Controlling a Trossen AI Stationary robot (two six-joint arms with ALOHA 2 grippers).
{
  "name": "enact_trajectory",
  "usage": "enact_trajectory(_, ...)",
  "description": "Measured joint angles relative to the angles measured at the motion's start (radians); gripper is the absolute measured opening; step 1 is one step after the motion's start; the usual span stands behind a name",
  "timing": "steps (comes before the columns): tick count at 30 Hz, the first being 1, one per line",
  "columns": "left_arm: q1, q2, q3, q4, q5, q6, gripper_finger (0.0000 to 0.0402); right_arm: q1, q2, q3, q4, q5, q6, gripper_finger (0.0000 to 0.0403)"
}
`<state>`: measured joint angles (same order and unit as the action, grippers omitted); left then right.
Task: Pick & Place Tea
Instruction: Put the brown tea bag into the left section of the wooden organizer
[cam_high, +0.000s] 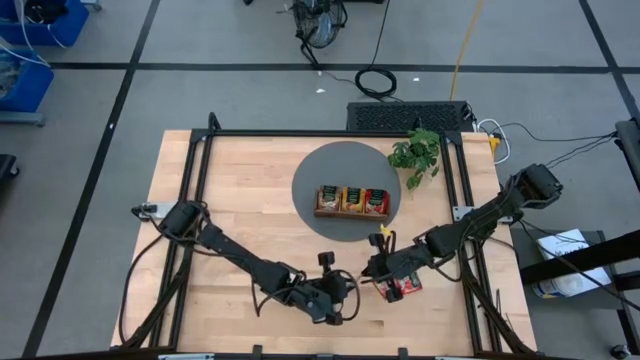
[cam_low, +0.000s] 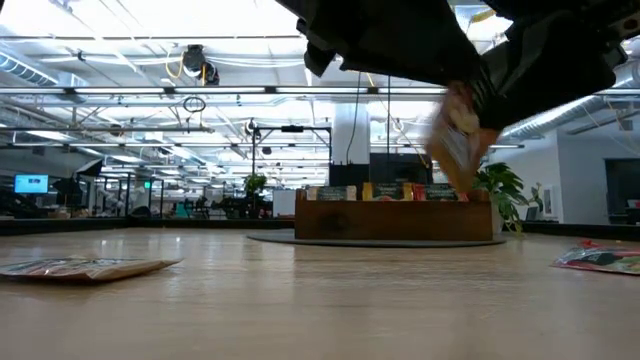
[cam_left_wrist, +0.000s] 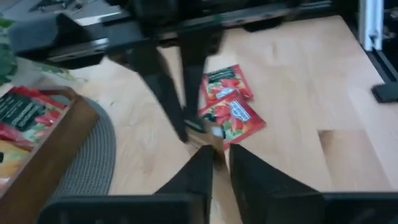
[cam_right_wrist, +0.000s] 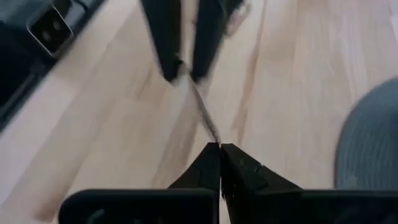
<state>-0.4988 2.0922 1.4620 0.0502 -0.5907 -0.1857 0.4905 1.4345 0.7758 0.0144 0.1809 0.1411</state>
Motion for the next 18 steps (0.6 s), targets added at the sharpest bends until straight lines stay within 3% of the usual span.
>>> enact_trajectory(7,-0.005,0.0,0.0,0.031,-0.024,0.042,0.0137,0.0,-0.002,0.015,-0.074,0.0,0.004,0.0)
enact_trajectory(13,0.024,-0.001,0.0,0.042,-0.037,-0.018,0.0203,0.0,-0.002,0.015,-0.055,0.032,-0.004,0.0)
enact_trajectory(18,0.065,-0.001,0.0,-0.021,0.053,-0.105,0.0225,0.0,-0.002,0.015,-0.038,0.029,-0.016,0.0)
